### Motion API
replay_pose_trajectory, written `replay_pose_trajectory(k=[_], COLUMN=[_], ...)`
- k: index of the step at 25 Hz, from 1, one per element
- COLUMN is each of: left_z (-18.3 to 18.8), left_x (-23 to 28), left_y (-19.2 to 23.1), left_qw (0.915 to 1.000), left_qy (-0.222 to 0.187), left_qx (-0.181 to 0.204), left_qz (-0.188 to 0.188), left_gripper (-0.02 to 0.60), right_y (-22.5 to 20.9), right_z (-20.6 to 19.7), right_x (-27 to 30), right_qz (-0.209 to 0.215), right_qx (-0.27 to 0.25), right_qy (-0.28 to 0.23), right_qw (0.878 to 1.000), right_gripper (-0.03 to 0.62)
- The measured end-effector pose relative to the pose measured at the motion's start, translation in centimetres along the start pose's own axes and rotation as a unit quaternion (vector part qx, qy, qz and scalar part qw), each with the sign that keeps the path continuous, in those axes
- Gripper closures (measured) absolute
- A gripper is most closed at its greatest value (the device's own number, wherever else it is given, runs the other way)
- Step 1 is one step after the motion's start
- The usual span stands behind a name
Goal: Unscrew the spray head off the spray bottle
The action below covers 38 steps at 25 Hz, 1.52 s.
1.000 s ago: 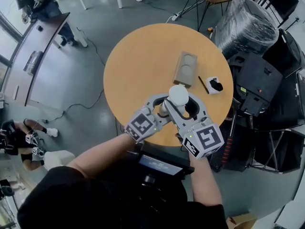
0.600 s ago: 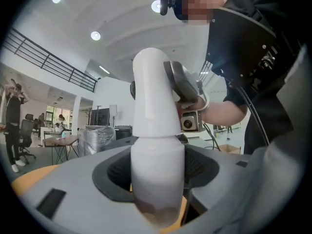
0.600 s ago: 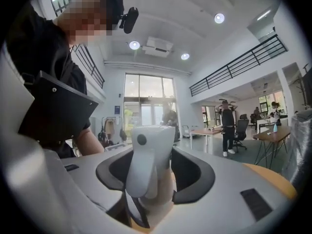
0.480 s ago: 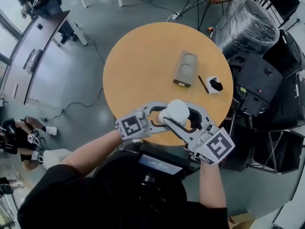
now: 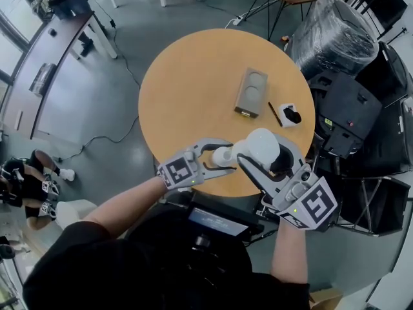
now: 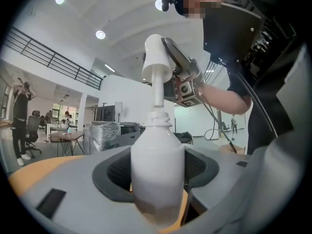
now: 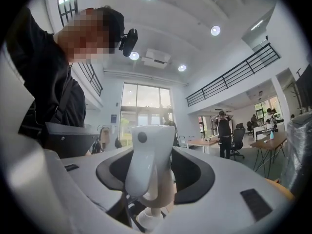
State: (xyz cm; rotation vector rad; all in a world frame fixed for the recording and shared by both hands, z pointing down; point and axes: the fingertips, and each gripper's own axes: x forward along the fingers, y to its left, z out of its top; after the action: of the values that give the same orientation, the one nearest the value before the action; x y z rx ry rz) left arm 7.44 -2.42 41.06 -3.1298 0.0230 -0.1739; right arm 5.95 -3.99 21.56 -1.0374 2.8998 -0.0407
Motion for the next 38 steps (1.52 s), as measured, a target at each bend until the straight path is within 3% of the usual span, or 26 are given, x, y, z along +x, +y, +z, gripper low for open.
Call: replay_pose_trajectory(k=[10,13,20,29,34,38], left_z=[-1.8,-2.9,-4.4,-12.7,-17.7,-21.0], left_x=[-0.4,-0.5,-0.9,0.1,0.8,1.4], left_y=[1.9,2.8,4.3,8.2,8.9,9.9], left_qw=[0.9996,0.9994,0.9987,0.9966,0.9975,0.9968], left_qy=[-0.009,-0.009,-0.023,-0.016,0.008,-0.004], left_qx=[-0.018,-0.020,-0.014,-0.054,-0.051,-0.059], left_qz=[0.021,0.028,0.042,0.059,0.048,0.055], left_gripper=[0.276,0.275,0.275,0.275,0.275,0.275], right_y=[-3.4,-4.6,-7.2,-9.8,-10.4,-10.9], right_z=[0.2,-1.8,-12.6,-27.4,-35.2,-41.2], right_x=[-1.3,-1.3,-1.0,-1.2,-1.1,-0.7], right_qz=[-0.048,-0.065,-0.090,-0.107,-0.109,-0.110], right_qx=[0.012,0.018,0.102,0.183,0.218,0.235], right_qy=[0.011,0.045,0.165,0.275,0.325,0.357], right_qw=[0.999,0.997,0.977,0.938,0.914,0.897], right_gripper=[0.362,0.362,0.362,0.362,0.362,0.362])
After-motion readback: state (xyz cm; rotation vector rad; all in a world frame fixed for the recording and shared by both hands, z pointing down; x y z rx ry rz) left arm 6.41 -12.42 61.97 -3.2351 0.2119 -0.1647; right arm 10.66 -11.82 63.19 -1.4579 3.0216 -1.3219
